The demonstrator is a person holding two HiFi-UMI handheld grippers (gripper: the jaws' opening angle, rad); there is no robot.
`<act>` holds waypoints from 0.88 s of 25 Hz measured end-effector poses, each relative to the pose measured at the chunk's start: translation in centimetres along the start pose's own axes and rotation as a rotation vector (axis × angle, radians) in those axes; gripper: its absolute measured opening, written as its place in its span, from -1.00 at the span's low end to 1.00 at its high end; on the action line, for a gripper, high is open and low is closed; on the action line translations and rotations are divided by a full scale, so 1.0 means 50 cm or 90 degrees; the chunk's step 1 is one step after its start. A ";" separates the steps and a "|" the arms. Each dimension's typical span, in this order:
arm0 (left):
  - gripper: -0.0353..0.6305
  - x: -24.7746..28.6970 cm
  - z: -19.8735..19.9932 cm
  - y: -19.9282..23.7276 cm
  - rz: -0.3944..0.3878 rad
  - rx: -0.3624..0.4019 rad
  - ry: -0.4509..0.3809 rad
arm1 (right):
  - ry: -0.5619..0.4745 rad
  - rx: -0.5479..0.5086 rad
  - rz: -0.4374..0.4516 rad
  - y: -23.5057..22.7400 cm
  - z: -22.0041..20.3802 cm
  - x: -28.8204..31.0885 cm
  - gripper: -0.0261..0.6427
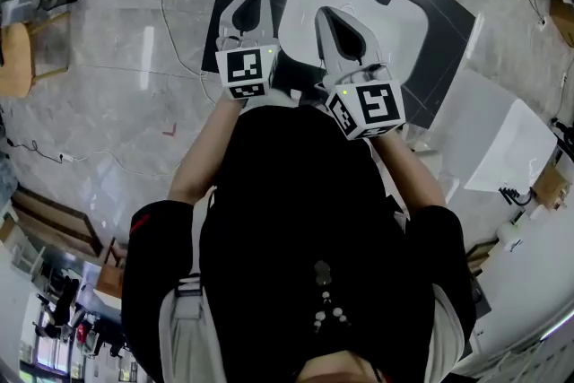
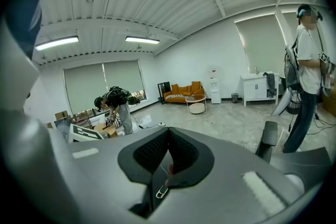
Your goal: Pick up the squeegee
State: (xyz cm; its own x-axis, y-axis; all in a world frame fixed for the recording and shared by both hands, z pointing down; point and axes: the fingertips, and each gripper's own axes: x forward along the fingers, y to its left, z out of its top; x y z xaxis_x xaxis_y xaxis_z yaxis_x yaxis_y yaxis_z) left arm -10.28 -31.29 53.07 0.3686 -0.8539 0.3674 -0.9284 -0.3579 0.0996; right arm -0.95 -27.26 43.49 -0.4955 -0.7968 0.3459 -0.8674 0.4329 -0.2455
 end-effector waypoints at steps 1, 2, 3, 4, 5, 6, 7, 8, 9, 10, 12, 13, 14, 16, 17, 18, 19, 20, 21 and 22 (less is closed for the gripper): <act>-0.89 0.011 -0.007 0.001 -0.001 0.003 0.003 | 0.002 0.003 -0.001 -0.005 -0.003 0.004 -0.92; -0.89 0.021 -0.013 0.002 -0.001 0.006 0.006 | 0.004 0.005 -0.001 -0.011 -0.005 0.007 -0.92; -0.89 0.031 -0.020 0.004 0.000 0.009 0.009 | 0.004 0.006 0.000 -0.016 -0.006 0.010 -0.92; -0.89 0.039 -0.027 0.006 0.003 0.013 0.013 | 0.004 0.005 0.002 -0.020 -0.007 0.013 -0.92; -0.89 0.047 -0.033 0.009 0.007 0.016 0.017 | 0.004 0.002 0.005 -0.024 -0.008 0.016 -0.92; -0.89 0.054 -0.038 0.012 0.012 0.020 0.022 | 0.006 0.002 0.008 -0.027 -0.010 0.020 -0.92; -0.89 0.061 -0.043 0.015 0.017 0.023 0.026 | 0.009 0.003 0.013 -0.029 -0.012 0.024 -0.92; -0.89 0.068 -0.049 0.018 0.022 0.023 0.032 | 0.013 0.005 0.018 -0.030 -0.015 0.028 -0.92; -0.89 0.074 -0.056 0.021 0.029 0.021 0.039 | 0.016 0.007 0.023 -0.032 -0.017 0.031 -0.92; -0.89 0.082 -0.063 0.025 0.037 0.018 0.047 | 0.020 0.010 0.027 -0.033 -0.020 0.035 -0.92; -0.89 0.097 -0.077 0.035 0.055 0.012 0.062 | 0.026 0.017 0.036 -0.037 -0.028 0.045 -0.92; -0.89 0.103 -0.084 0.038 0.062 0.009 0.069 | 0.031 0.021 0.040 -0.039 -0.033 0.050 -0.92; -0.89 0.106 -0.091 0.041 0.067 0.004 0.076 | 0.035 0.023 0.043 -0.041 -0.038 0.053 -0.92; -0.81 0.115 -0.106 0.046 0.071 -0.004 0.091 | 0.042 0.025 0.047 -0.046 -0.046 0.060 -0.92; -0.73 0.120 -0.113 0.048 0.072 -0.007 0.098 | 0.043 0.029 0.047 -0.051 -0.048 0.065 -0.92; -0.72 0.126 -0.119 0.049 0.074 -0.009 0.105 | 0.044 0.035 0.046 -0.057 -0.051 0.068 -0.92; -0.71 0.131 -0.126 0.050 0.078 -0.011 0.112 | 0.047 0.044 0.044 -0.063 -0.054 0.071 -0.92; -0.68 0.137 -0.134 0.050 0.081 -0.014 0.120 | 0.051 0.051 0.044 -0.067 -0.059 0.073 -0.92; -0.63 0.143 -0.143 0.048 0.081 -0.018 0.131 | 0.057 0.055 0.045 -0.070 -0.064 0.075 -0.92; -0.59 0.150 -0.154 0.046 0.079 -0.023 0.143 | 0.063 0.059 0.047 -0.072 -0.069 0.077 -0.92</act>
State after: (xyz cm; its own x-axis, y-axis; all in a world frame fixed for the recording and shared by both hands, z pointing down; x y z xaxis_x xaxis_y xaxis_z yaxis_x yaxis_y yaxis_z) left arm -9.99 -35.60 63.17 0.2366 -0.7834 0.5748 -0.9683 -0.2389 0.0729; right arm 0.11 -30.41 48.84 -0.5636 -0.7172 0.4099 -0.8229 0.4442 -0.3543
